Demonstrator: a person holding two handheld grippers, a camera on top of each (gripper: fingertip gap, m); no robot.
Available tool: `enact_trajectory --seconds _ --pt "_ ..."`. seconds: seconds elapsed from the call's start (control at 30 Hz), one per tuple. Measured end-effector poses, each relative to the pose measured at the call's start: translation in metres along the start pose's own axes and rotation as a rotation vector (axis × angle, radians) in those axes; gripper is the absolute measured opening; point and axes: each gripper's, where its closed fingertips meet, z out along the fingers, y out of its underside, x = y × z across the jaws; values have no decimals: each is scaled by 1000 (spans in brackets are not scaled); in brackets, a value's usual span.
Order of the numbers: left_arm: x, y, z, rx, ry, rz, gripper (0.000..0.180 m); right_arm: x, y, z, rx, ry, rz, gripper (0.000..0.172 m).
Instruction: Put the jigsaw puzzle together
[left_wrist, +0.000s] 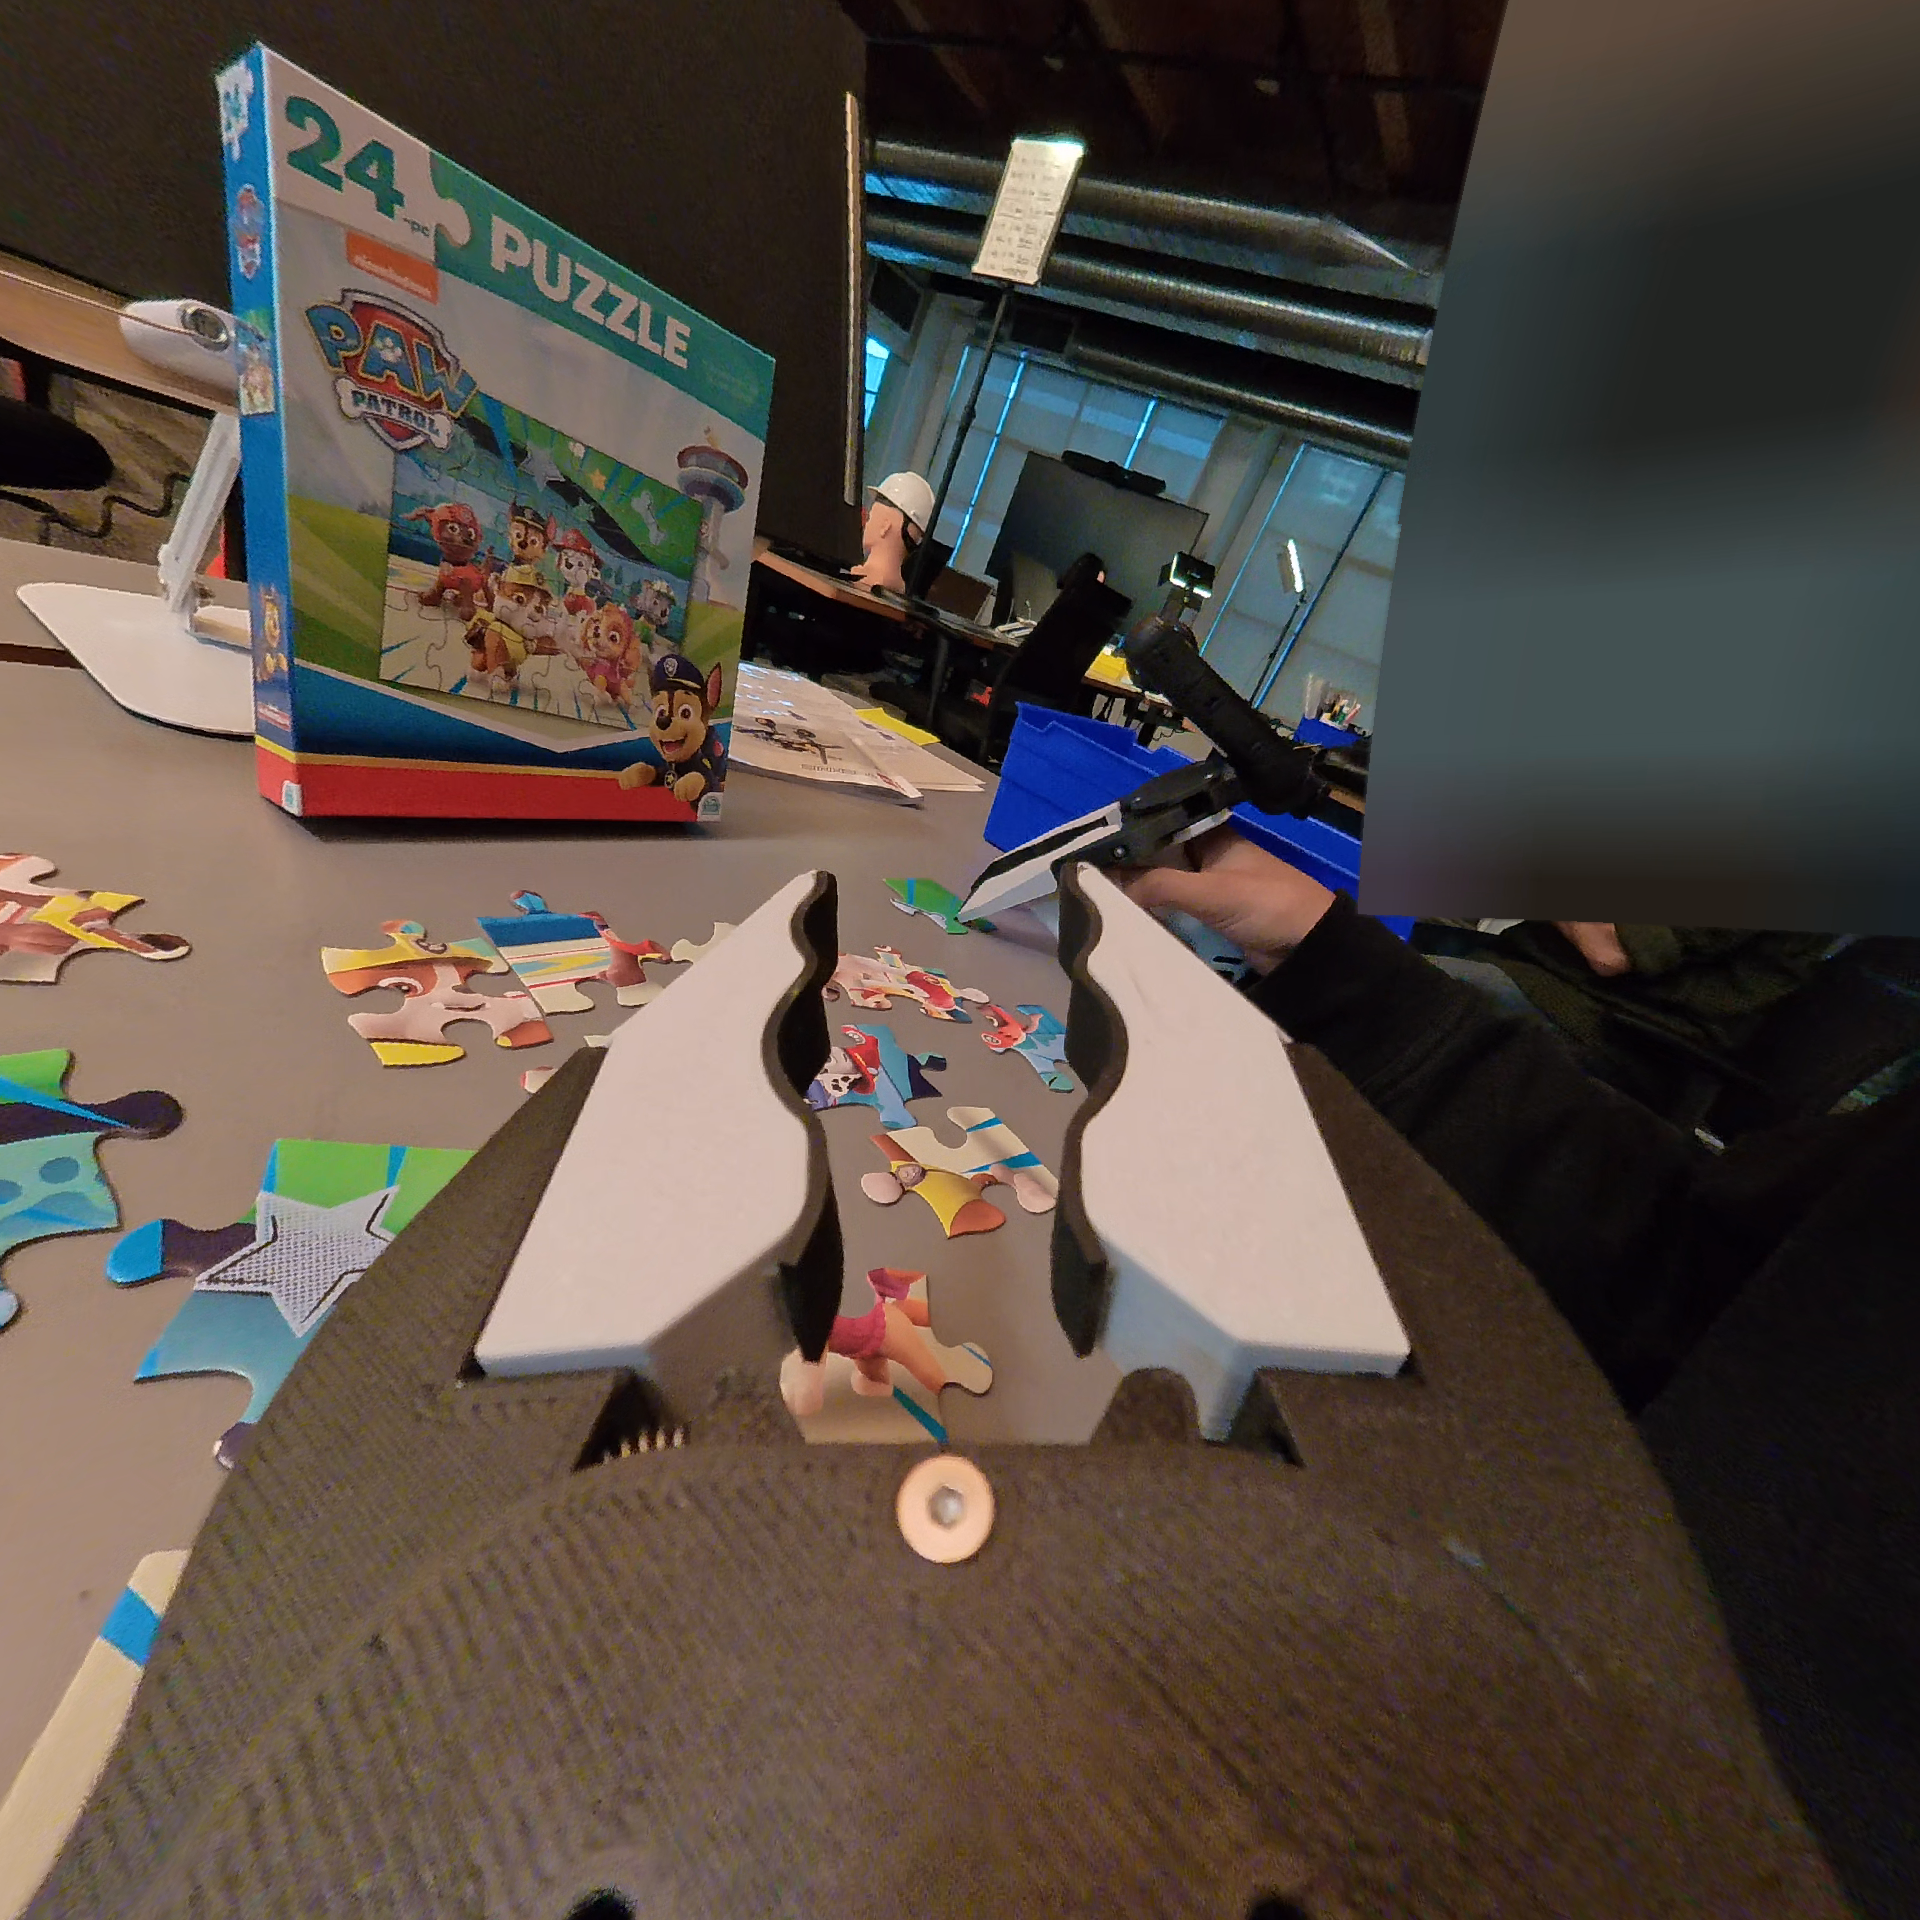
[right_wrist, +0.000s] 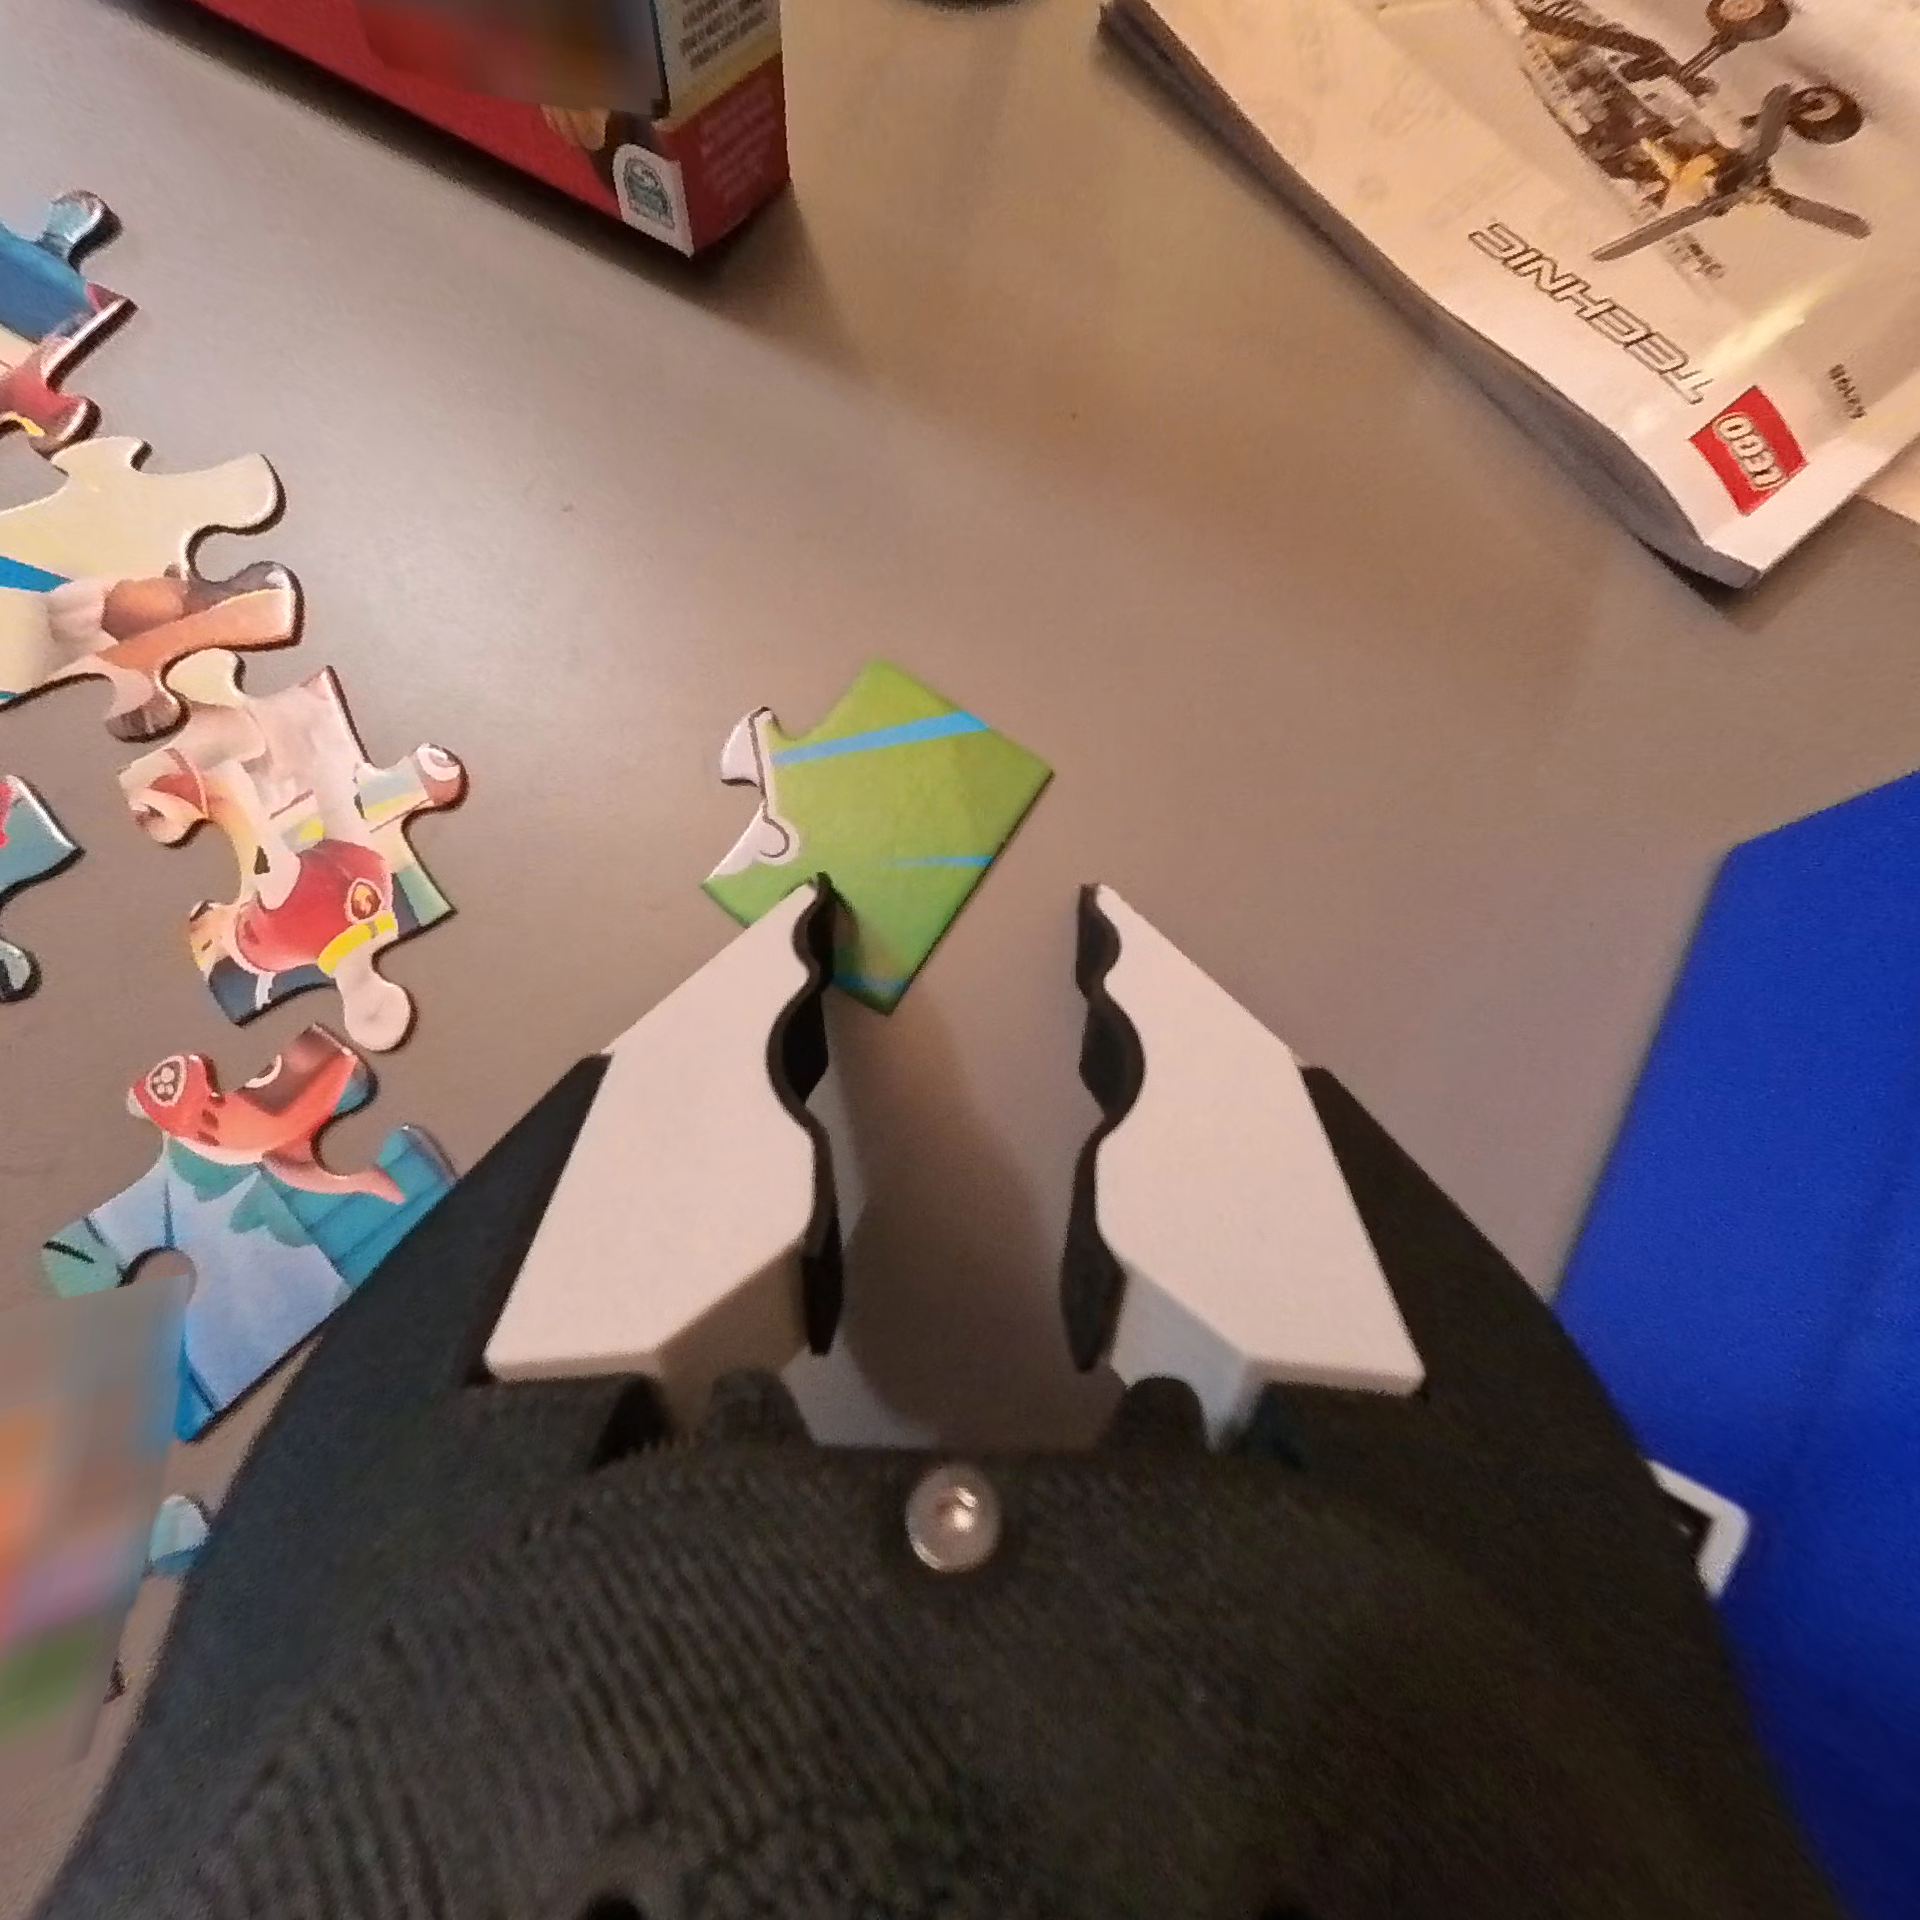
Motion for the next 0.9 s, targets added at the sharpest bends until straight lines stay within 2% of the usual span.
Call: enact_trajectory --seconds 0.63,0.9 --pt "-1 0 -1 3 -12 11 41 10 2 -2 -5 37 10 38" --pt "-1 0 -1 3 -16 19 41 9 1 -2 -2 24 16 40"
